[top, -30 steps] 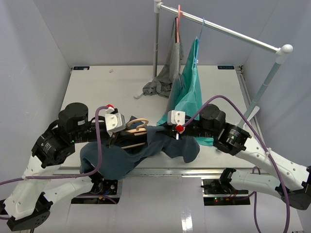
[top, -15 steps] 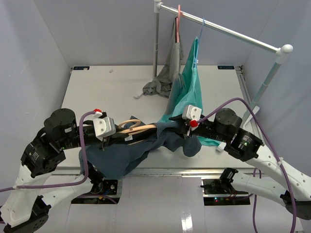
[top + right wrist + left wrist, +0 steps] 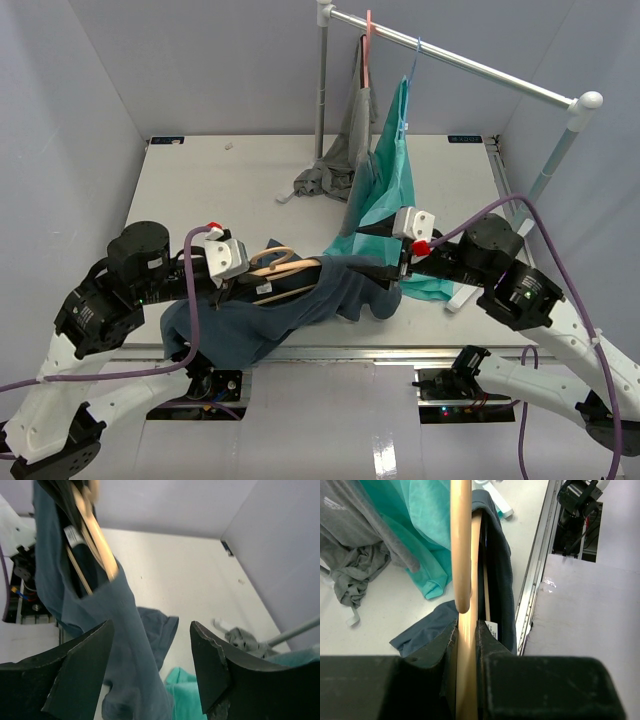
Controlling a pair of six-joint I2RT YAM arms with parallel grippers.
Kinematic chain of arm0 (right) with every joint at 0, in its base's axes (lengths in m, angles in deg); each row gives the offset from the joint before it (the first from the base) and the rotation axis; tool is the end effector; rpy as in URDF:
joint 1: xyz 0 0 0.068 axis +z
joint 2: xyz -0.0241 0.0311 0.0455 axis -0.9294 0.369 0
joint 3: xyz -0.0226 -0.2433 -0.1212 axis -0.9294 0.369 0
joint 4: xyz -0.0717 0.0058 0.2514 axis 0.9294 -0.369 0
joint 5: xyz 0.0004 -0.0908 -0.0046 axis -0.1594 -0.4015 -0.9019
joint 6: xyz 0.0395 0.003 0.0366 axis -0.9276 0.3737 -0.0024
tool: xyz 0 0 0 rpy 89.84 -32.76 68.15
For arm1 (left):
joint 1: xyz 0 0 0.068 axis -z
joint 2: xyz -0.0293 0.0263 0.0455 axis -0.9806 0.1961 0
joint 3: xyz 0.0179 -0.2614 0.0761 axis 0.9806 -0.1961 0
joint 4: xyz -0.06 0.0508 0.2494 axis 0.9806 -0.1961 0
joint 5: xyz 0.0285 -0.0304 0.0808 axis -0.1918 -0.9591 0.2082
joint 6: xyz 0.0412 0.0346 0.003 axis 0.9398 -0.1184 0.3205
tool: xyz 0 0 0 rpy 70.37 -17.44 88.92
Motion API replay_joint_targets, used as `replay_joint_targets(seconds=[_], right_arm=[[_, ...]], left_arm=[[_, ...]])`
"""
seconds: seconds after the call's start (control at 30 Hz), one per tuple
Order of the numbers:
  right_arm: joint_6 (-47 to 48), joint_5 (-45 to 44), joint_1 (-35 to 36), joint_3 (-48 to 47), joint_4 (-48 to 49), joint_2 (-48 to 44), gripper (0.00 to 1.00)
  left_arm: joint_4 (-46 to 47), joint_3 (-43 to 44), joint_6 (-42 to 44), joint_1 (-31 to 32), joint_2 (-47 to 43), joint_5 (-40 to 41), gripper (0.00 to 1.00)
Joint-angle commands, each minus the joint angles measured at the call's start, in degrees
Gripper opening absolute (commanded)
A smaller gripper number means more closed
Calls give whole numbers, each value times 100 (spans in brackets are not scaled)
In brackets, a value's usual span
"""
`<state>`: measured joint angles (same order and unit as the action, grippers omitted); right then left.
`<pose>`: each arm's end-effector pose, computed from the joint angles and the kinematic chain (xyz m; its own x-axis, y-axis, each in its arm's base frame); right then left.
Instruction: Place the t-shirt on the hanger
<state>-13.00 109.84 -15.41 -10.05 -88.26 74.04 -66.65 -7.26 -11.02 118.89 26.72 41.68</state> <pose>0.0885 0.1375 0.4389 0.3273 -0.0646 -0.9427 -0.8991 0.2854 -0.3318 0.0624 -0.0755 0.4403 0.0360 0.3628 -0.9312 0.9531 0.2678 0.1411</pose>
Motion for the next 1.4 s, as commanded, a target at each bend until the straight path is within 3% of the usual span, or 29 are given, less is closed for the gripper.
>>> replay_joint_targets(seconds=[0.0, 0.33, 0.7, 0.8, 0.93, 1.0, 1.03, 1.13, 1.17, 1.2, 1.3, 1.37], right_arm=[[78, 1067, -20, -539, 160, 59, 70], [-19, 1786, 40, -1426, 275, 1347, 70], [-348, 1815, 532, -1099, 1158, 1701, 68], [-572, 1766, 534, -1076, 1560, 1841, 58], [-699, 1555, 534, -1478, 1086, 2218, 34], [-712, 1428, 534, -1526, 1019, 2302, 12], [-724, 1388, 534, -1571, 956, 2338, 8], [-767, 1189, 534, -1838, 659, 2566, 8], [-780, 946, 534, -1957, 530, 2665, 8], [-799, 798, 534, -2064, 476, 2720, 8], [-821, -87, 533, -2575, 464, 3042, 8], [-776, -520, 526, -2995, 353, 3279, 8]], left_arm=[[429, -101, -6, -29, 29, -299, 0], [831, -357, -25, -22, 284, -735, 0], [1167, -596, -52, -22, 485, -1001, 0], [1230, -583, -42, -22, 488, -998, 0], [1328, -518, -34, -22, 495, -976, 0], [1385, -525, -27, -22, 495, -946, 0], [1401, -537, -26, -22, 490, -904, 0], [1501, -594, -36, -22, 471, -480, 0], [1591, -621, -144, -22, 450, -172, 2], [1674, -642, -218, -22, 433, 155, 12], [1579, -431, -779, -22, 428, 1732, 54], [1355, -175, -1036, -22, 447, 2998, 66]])
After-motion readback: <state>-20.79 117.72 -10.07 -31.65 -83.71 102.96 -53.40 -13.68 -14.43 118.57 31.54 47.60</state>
